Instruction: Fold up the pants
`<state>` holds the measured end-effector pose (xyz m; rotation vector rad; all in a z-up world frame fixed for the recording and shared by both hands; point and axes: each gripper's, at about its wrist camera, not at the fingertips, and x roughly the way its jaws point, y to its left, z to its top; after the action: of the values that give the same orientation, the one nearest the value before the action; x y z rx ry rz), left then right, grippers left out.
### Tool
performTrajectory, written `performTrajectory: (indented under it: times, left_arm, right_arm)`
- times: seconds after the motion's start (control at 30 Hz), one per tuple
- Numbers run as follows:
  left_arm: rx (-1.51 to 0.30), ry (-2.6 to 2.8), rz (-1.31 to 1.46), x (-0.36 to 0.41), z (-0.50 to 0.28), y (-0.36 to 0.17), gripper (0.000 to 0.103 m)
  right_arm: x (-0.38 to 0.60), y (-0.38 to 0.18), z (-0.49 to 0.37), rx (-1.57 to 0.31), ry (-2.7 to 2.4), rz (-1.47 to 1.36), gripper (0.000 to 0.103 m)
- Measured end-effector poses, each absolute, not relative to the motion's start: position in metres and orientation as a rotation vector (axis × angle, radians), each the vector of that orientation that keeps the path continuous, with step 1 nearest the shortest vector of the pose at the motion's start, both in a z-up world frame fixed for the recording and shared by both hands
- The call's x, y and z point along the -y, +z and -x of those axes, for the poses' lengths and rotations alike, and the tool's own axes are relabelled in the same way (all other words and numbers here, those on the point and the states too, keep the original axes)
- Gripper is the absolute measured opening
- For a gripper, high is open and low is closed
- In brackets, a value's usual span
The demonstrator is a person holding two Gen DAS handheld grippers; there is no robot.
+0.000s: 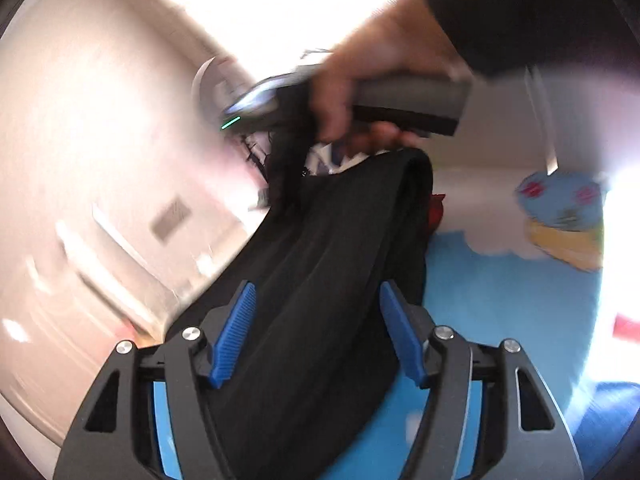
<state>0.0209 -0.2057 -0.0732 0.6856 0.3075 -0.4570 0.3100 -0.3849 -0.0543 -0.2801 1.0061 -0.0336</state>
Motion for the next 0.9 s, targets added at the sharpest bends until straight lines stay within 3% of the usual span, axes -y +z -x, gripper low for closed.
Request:
performTrajectory:
  times: [0.07,0.2,0.3,0.43,0.5,0.57,0.63,0.7,0.83,0.9]
  left_arm:
    - [-0.335,-0.426,-0.580,0.153,-0.001,-0.066,0.065]
    - [-0.464,-0.325,-0.416,0.079,0.014,-0.066,0.042]
    - [-0.510,-0.332,-0.364,0.053,0.007,-0.073,0.042]
    - [-0.505,-0.361,-0.464,0.078,-0.003,-0.092,0.042]
    - [-0.527,-0.360,-0.499,0.100,-0.014,-0.097,0.033]
    - [-0.551,-0.358,-0.516,0.111,-0.027,-0.102,0.031]
    - [-0.572,-0.346,-0.586,0.119,-0.038,-0.113,0.017]
    - [-0.556,-0.351,-0.676,0.126,-0.034,-0.126,0.008]
    - [-0.521,-0.342,-0.800,0.145,-0.012,-0.143,0.004]
    - [-0.533,-0.339,-0.761,0.142,-0.017,-0.143,0.004]
  right_arm:
    - [0.373,-0.036,-0.297,-0.910,-0.160,0.384,0.085]
    - [0.319,-0.001,-0.272,-0.777,0.007,0.390,0.088]
    - [0.259,-0.002,-0.272,-0.846,0.255,0.352,0.087]
    - [0.191,-0.034,-0.289,-0.949,0.397,0.420,0.080]
    - [0.169,-0.052,-0.303,-1.016,0.424,0.433,0.069]
    - [0.151,-0.070,-0.311,-1.031,0.443,0.503,0.068]
    - [0.143,-0.093,-0.321,-1.052,0.388,0.569,0.067]
    - [0.144,-0.101,-0.321,-1.046,0.374,0.545,0.069]
    - [0.148,-0.105,-0.320,-0.995,0.342,0.516,0.074]
    - [0.148,-0.107,-0.315,-0.960,0.318,0.510,0.083]
